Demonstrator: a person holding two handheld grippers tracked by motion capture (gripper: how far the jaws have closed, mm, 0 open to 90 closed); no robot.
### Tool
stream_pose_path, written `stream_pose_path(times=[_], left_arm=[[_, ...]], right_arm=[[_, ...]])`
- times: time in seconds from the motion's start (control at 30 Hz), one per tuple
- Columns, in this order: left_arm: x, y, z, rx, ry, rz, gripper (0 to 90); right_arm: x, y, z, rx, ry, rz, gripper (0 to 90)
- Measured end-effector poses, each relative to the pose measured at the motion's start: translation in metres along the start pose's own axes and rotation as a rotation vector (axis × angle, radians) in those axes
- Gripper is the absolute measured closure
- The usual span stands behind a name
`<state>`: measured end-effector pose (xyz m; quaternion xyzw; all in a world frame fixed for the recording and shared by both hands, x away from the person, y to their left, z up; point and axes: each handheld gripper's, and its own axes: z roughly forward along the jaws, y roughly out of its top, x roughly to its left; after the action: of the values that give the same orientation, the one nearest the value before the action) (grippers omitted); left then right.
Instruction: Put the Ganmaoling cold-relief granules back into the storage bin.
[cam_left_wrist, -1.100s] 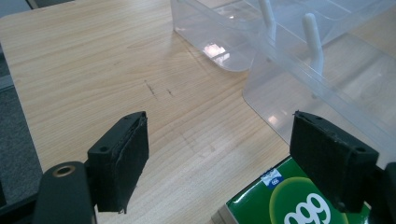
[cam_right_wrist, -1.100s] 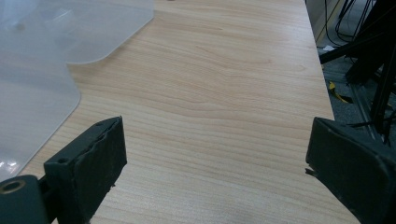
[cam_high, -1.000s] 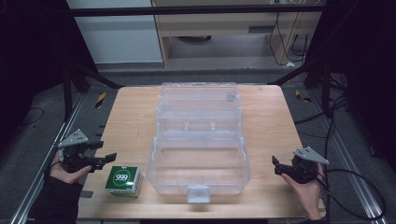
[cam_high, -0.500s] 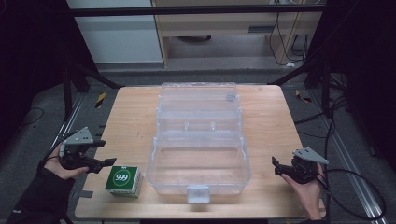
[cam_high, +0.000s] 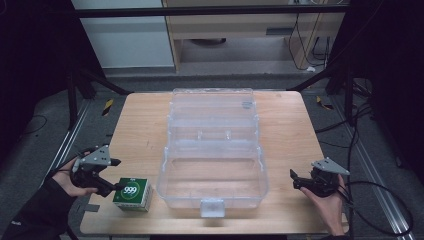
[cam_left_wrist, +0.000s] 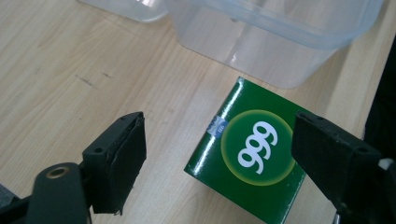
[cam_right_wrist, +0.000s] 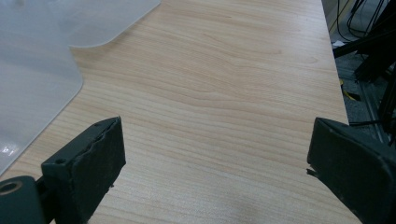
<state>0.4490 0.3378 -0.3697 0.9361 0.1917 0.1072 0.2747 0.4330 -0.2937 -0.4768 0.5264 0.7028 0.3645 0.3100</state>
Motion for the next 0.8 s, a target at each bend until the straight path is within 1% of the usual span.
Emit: stream_pose_path(times=[0.1,0.13,0.17,0.3,0.37,0.4,0.47,0.5,0.67,0.8], left_arm=[[-0.002,0.001,0.003,0.022,-0.016,0.026,18.0],[-0.004,0.001,0.004,0.035,-0.026,0.041,18.0],[-0.004,0.001,0.004,0.035,-0.026,0.041,18.0],[-0.007,0.002,0.008,0.057,-0.050,0.070,16.7],[-0.009,0.003,0.010,0.074,-0.063,0.087,16.3],[-0.011,0.005,0.013,0.090,-0.073,0.102,15.7],[-0.013,0.005,0.014,0.093,-0.077,0.106,15.2],[-0.014,0.007,0.017,0.116,-0.072,0.122,15.0],[-0.016,0.007,0.024,0.138,-0.073,0.138,13.1],[-0.018,0.006,0.030,0.164,-0.088,0.155,11.4]], right_arm=[[0.000,0.000,0.001,0.002,0.000,-0.005,4.5],[0.000,0.000,0.001,0.003,0.000,-0.009,4.4],[0.000,0.000,0.001,0.003,0.000,-0.009,4.4],[0.000,-0.001,0.001,0.008,0.003,-0.013,4.2],[0.000,-0.001,0.001,0.008,0.003,-0.012,4.2],[0.000,-0.001,0.002,0.012,0.004,-0.015,4.1],[0.000,-0.001,0.002,0.013,0.006,-0.016,4.1],[0.000,-0.001,0.002,0.014,0.006,-0.020,3.9],[0.001,-0.002,0.003,0.022,0.009,-0.021,3.8],[0.001,-0.002,0.003,0.028,0.007,-0.027,3.0]])
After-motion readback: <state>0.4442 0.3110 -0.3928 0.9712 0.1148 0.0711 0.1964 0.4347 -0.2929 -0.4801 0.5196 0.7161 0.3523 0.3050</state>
